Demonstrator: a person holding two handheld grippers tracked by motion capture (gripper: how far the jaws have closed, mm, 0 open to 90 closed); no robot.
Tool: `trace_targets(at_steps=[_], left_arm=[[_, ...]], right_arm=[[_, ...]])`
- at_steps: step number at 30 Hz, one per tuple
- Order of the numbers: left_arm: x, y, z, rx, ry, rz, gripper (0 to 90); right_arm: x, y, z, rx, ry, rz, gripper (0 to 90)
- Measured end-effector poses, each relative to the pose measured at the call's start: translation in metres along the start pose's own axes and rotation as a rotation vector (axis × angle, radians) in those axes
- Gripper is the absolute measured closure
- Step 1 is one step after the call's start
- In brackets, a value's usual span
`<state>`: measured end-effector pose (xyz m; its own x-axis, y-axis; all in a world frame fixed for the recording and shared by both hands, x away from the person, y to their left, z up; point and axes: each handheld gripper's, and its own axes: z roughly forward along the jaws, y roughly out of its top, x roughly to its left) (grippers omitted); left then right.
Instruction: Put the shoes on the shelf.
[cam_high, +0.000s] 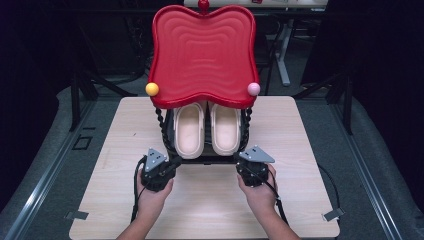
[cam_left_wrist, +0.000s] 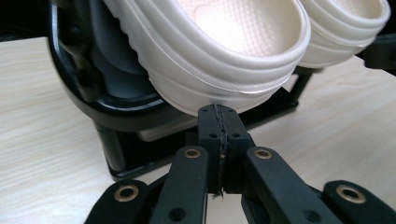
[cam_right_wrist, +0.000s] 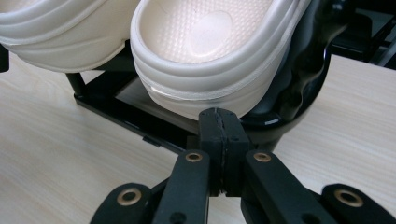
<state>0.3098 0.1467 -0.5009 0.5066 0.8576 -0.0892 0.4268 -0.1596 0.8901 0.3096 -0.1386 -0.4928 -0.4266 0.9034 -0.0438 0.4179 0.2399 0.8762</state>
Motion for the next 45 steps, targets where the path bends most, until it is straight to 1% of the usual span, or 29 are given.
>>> trace_targets(at_steps=[2, 6, 7, 10, 17, 19, 21, 22, 25, 28, 29, 30, 32, 33, 35, 37, 38, 40, 42, 43, 44, 45], left_arm=[[0.002, 0.003, 0.002, -0.006, 0.005, -0.005, 89.9], [0.004, 0.008, 0.007, -0.006, 0.016, 0.000, 89.9], [0.005, 0.009, 0.008, -0.006, 0.016, -0.007, 89.9], [0.007, 0.013, 0.013, -0.004, 0.024, -0.009, 89.9], [0.007, 0.016, 0.026, 0.019, 0.034, -0.006, 89.9], [0.008, 0.017, 0.029, 0.019, 0.041, -0.014, 89.9], [0.009, 0.018, 0.032, 0.019, 0.040, -0.021, 89.9], [0.009, 0.019, 0.033, 0.023, 0.035, -0.024, 89.9], [0.005, 0.020, 0.036, 0.023, 0.031, -0.003, 90.0], [0.002, 0.021, 0.039, 0.032, 0.028, -0.002, 90.0], [0.002, 0.021, 0.039, 0.032, 0.028, -0.004, 89.9], [0.002, 0.021, 0.037, 0.031, 0.029, -0.005, 89.7], [0.001, 0.021, 0.032, 0.014, 0.032, 0.002, 84.9], [0.002, 0.021, 0.029, 0.007, 0.032, 0.006, 84.8], [0.003, 0.024, 0.022, -0.014, 0.033, 0.003, 83.9], [0.004, 0.027, 0.016, -0.039, 0.036, -0.008, 81.2], [0.003, 0.029, 0.014, -0.048, 0.037, -0.009, 79.5], [0.002, 0.033, 0.013, -0.062, 0.027, -0.007, 74.4], [-0.001, 0.036, 0.014, -0.071, 0.036, 0.006, 70.3], [-0.002, 0.038, 0.015, -0.071, 0.039, 0.014, 68.1], [-0.003, 0.039, 0.017, -0.066, 0.041, 0.019, 65.7], [-0.004, 0.039, 0.019, -0.063, 0.041, 0.019, 64.6]], right_arm=[[0.001, 0.003, 0.002, -0.005, -0.003, 0.000, 90.0], [0.000, 0.006, 0.006, -0.008, -0.008, 0.009, 90.0], [0.000, 0.007, 0.007, -0.013, -0.010, 0.016, 89.9], [-0.002, 0.008, 0.010, -0.011, -0.005, 0.035, 90.0], [0.001, 0.012, 0.019, -0.004, -0.003, 0.034, 89.9], [0.003, 0.014, 0.022, -0.010, -0.004, 0.039, 89.9], [0.003, 0.014, 0.025, -0.003, 0.002, 0.035, 89.9], [0.004, 0.014, 0.026, -0.003, 0.000, 0.037, 89.9], [0.005, 0.013, 0.031, 0.001, -0.003, 0.041, 89.9], [0.004, 0.014, 0.033, 0.006, -0.011, 0.055, 89.7], [0.003, 0.014, 0.033, -0.001, -0.009, 0.065, 89.6], [0.001, 0.015, 0.033, 0.008, -0.006, 0.066, 88.1], [-0.001, 0.013, 0.030, -0.006, 0.003, 0.077, 85.0], [-0.001, 0.013, 0.027, -0.013, 0.001, 0.073, 84.2], [-0.003, 0.013, 0.021, -0.031, 0.006, 0.079, 82.5], [-0.005, 0.015, 0.016, -0.058, 0.019, 0.093, 79.3], [-0.006, 0.016, 0.014, -0.064, 0.021, 0.092, 77.3], [-0.007, 0.019, 0.013, -0.075, 0.023, 0.099, 72.1], [-0.009, 0.021, 0.013, -0.082, 0.025, 0.113, 70.8], [-0.010, 0.022, 0.013, -0.083, 0.027, 0.119, 69.7], [-0.011, 0.023, 0.014, -0.086, 0.031, 0.135, 68.6], [-0.011, 0.024, 0.016, -0.084, 0.040, 0.135, 67.4]])
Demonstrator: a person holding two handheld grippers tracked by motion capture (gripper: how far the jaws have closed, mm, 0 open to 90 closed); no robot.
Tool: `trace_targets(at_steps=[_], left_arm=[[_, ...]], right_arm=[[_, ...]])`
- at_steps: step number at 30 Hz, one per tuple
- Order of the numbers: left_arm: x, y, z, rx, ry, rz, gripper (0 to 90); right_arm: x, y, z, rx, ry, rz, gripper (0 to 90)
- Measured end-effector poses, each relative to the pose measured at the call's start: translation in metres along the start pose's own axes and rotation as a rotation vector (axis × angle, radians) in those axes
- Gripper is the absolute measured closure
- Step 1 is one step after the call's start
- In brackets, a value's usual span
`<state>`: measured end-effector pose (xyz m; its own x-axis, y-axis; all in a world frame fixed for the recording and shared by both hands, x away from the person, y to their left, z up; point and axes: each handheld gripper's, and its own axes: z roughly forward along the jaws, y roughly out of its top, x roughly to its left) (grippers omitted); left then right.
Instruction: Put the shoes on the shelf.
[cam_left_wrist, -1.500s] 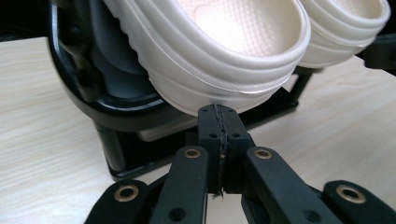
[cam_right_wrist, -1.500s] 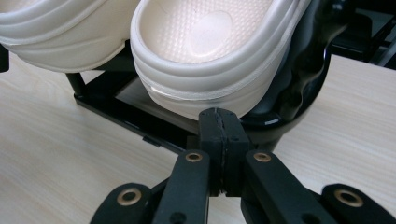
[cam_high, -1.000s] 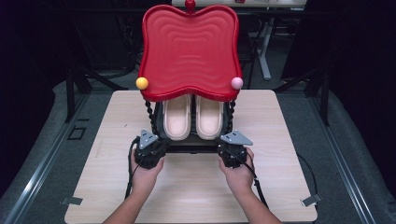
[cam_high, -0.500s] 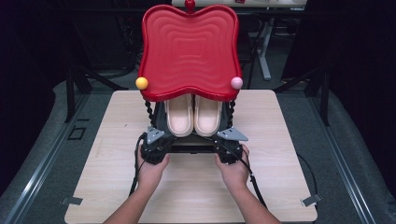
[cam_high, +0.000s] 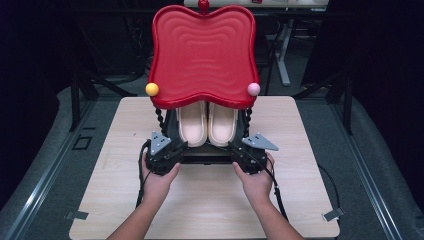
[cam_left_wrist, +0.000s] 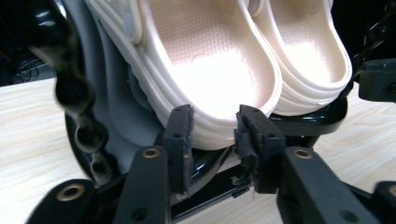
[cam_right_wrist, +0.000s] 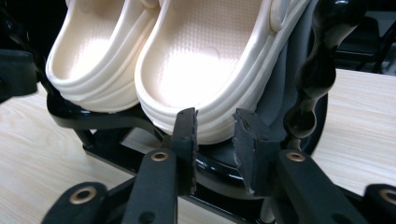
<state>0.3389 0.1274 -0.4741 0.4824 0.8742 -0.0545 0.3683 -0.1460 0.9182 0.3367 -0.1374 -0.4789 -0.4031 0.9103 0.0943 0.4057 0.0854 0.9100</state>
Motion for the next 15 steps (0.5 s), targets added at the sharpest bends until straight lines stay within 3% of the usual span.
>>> trace_targets(at_steps=[3, 8, 10, 15], left_arm=[[-0.001, -0.001, 0.005, 0.012, 0.008, -0.005, 61.8], [0.002, -0.001, 0.010, 0.014, 0.055, 0.006, 61.7], [0.004, -0.001, 0.011, 0.013, 0.043, -0.015, 61.8], [0.005, 0.000, 0.013, 0.017, 0.046, -0.005, 61.6]], right_arm=[[0.001, 0.001, 0.006, 0.034, 0.021, -0.020, 64.4], [0.003, 0.002, 0.010, 0.025, 0.031, -0.017, 64.8], [0.005, 0.002, 0.011, 0.021, 0.034, -0.019, 65.3], [0.005, 0.002, 0.015, 0.022, 0.042, -0.010, 65.5]])
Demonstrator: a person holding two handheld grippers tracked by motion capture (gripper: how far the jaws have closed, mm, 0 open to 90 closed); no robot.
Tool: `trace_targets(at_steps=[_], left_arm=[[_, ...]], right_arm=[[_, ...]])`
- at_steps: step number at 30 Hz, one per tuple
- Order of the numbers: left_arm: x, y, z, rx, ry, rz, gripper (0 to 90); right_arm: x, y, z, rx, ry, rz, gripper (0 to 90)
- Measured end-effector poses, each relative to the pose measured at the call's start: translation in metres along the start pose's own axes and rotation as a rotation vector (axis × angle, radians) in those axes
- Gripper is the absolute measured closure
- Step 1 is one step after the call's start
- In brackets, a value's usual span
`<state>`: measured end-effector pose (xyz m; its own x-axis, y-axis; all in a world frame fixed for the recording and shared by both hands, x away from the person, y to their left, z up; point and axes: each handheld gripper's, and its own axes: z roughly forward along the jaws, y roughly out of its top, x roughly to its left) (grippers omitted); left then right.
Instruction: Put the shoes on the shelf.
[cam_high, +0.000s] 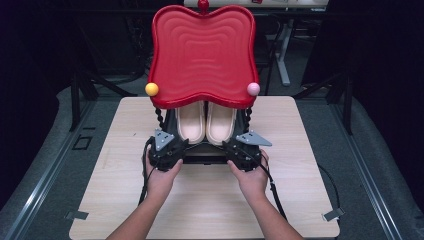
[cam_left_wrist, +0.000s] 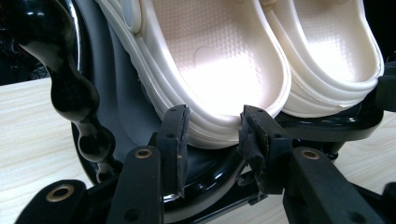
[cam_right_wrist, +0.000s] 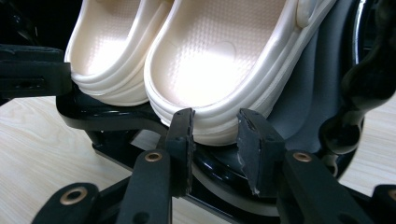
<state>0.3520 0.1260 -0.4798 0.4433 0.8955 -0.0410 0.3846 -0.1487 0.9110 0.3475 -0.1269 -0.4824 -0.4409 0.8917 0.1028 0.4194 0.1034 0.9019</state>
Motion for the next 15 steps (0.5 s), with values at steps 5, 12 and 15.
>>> trace_targets(at_steps=[5, 12, 15], left_arm=[[0.0010, 0.0002, -0.0019, -0.005, -0.007, 0.000, 61.2], [0.0060, 0.0067, -0.0001, -0.027, -0.016, -0.045, 59.2], [0.0068, 0.0069, 0.0001, -0.028, -0.018, -0.044, 58.8]], right_arm=[[0.0003, 0.0007, -0.0011, -0.001, -0.004, 0.001, 64.8], [0.0006, 0.0067, -0.0032, -0.034, -0.013, 0.036, 58.8], [-0.0008, 0.0083, -0.0002, -0.036, -0.011, 0.061, 56.5]])
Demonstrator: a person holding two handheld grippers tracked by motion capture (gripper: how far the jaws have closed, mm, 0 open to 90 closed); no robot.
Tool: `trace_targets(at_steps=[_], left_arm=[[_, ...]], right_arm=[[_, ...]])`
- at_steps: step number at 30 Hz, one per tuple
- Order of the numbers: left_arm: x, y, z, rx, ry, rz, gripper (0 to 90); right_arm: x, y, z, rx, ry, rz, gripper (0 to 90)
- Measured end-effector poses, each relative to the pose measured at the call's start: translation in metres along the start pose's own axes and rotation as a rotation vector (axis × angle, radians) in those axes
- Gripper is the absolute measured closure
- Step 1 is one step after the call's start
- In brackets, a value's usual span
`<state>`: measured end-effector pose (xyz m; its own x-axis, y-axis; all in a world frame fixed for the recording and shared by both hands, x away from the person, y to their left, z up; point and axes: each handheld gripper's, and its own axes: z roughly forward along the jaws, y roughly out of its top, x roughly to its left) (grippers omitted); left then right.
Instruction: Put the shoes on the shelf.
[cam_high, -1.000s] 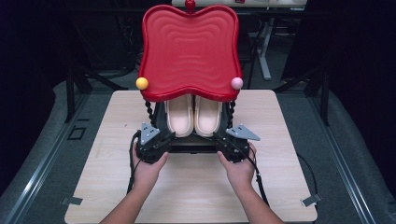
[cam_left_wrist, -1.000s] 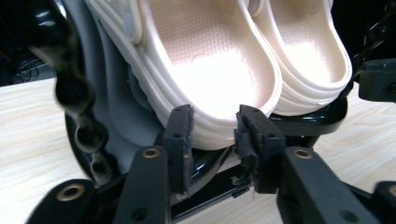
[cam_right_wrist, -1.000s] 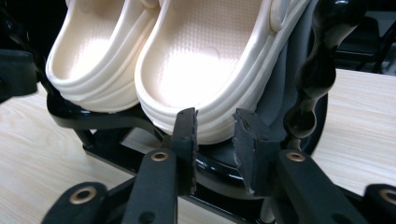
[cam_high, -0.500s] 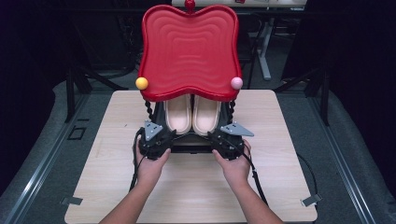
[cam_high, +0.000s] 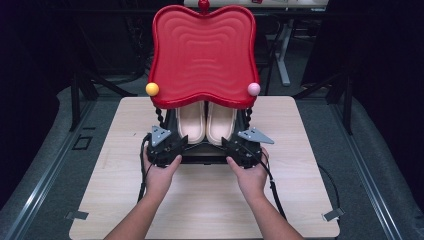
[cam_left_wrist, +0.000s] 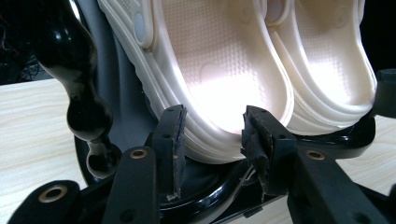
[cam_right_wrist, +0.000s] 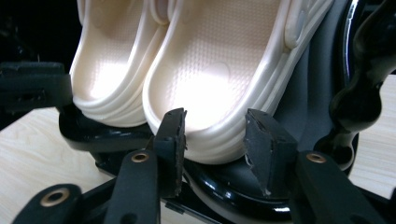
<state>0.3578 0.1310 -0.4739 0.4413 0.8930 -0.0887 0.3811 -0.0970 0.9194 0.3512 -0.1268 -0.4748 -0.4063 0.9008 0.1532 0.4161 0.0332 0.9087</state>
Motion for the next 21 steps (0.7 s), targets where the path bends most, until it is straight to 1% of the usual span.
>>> trace_targets(at_steps=[1, 2, 4, 5, 7, 9, 10, 12, 13, 14, 15, 16, 18, 21], left_arm=[[0.000, 0.000, -0.001, -0.001, 0.001, -0.001, 58.3], [0.001, 0.000, -0.001, -0.006, 0.002, -0.003, 57.5], [0.000, 0.001, -0.002, -0.027, 0.000, -0.012, 56.1], [0.001, 0.002, -0.002, -0.037, 0.003, -0.013, 55.9], [0.001, 0.003, 0.000, -0.041, 0.015, -0.016, 54.2], [0.003, 0.004, 0.004, -0.028, 0.037, -0.015, 53.5], [0.003, 0.003, 0.006, -0.026, 0.042, -0.022, 52.9], [0.005, 0.002, 0.012, -0.003, 0.041, -0.033, 52.0], [0.005, 0.001, 0.014, 0.001, 0.036, -0.034, 51.5], [0.005, 0.001, 0.015, -0.007, 0.037, -0.039, 51.1], [0.005, 0.001, 0.016, -0.002, 0.036, -0.037, 51.3], [0.004, 0.000, 0.017, -0.009, 0.040, -0.036, 51.2], [0.004, 0.001, 0.017, -0.001, 0.042, -0.026, 51.8], [0.004, 0.003, 0.018, 0.005, 0.050, -0.011, 52.3]], right_arm=[[0.000, 0.001, 0.000, 0.000, 0.001, 0.008, 55.6], [-0.001, 0.002, 0.001, -0.018, 0.004, 0.019, 55.0], [0.000, 0.003, 0.002, -0.019, -0.006, 0.025, 55.0], [0.000, 0.004, 0.002, -0.020, -0.004, 0.026, 55.1], [0.001, 0.006, 0.004, -0.026, -0.018, 0.024, 55.1], [0.001, 0.007, 0.006, -0.018, -0.031, 0.021, 55.1], [0.000, 0.007, 0.007, -0.018, -0.038, 0.028, 55.1], [0.000, 0.007, 0.010, -0.016, -0.049, 0.026, 54.8], [0.000, 0.007, 0.011, -0.015, -0.052, 0.025, 54.2], [-0.001, 0.007, 0.012, -0.007, -0.058, 0.020, 53.7], [-0.001, 0.006, 0.014, -0.007, -0.063, 0.021, 53.3], [-0.002, 0.007, 0.014, -0.003, -0.062, 0.022, 53.0], [-0.003, 0.007, 0.016, -0.002, -0.057, 0.026, 53.3], [-0.004, 0.008, 0.017, 0.004, -0.054, 0.009, 54.7]])
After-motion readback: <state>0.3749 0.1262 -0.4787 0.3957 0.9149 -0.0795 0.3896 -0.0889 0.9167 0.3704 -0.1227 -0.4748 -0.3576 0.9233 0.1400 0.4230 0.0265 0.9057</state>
